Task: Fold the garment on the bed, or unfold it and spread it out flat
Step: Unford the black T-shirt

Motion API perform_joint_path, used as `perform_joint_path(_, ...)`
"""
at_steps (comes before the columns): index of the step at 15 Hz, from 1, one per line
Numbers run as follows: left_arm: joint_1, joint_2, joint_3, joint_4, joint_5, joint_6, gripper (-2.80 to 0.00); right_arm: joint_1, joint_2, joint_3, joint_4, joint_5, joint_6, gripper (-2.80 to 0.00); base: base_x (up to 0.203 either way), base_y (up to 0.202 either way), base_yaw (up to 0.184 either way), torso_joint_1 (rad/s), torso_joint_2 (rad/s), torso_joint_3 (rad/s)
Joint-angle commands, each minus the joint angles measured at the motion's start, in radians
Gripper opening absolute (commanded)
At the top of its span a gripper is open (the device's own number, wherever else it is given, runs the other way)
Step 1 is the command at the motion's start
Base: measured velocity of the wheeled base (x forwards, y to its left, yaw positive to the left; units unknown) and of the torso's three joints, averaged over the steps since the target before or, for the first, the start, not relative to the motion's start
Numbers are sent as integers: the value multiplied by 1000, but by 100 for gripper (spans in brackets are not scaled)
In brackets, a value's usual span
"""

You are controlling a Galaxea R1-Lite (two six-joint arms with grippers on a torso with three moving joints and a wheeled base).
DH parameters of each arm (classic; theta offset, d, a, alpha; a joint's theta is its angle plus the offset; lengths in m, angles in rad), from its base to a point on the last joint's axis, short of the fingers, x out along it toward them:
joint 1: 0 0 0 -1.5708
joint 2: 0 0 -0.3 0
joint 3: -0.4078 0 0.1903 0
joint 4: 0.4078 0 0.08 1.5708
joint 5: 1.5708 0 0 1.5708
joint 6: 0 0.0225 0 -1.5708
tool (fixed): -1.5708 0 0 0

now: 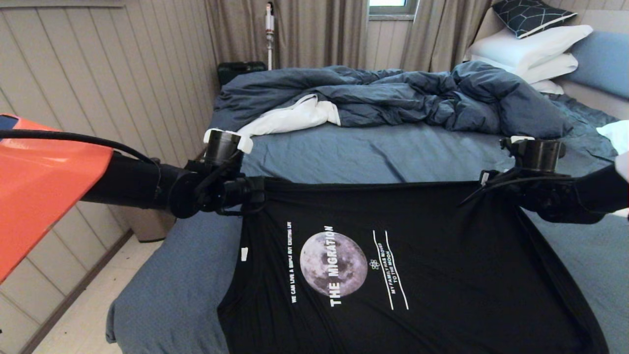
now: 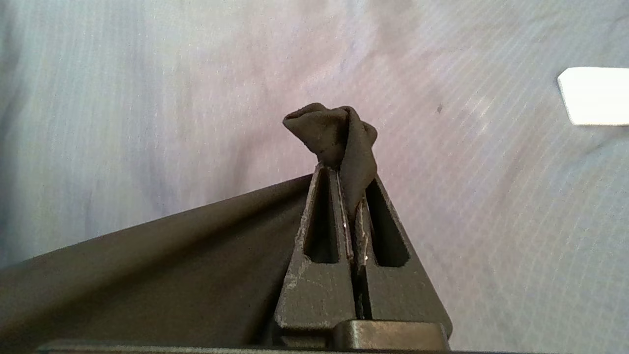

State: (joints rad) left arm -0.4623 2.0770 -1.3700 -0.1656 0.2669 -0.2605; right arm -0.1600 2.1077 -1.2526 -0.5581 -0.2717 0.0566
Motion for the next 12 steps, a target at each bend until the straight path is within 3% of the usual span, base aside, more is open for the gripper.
perform_joint_path(1,5,-6,-4,-4,2,15,-280,11,23,-32,-6,-20,0,-280,0,0,0,0,0,0)
perform_joint_path(6,41,14,-8,-6,-29,44,-280,24,103,-152,2,-53,-15,-280,0,0,0,0,0,0)
perform_joint_path(12,70,41,-8,-3,-66,59,-280,30,137,-162,6,-53,-95,-280,0,0,0,0,0,0)
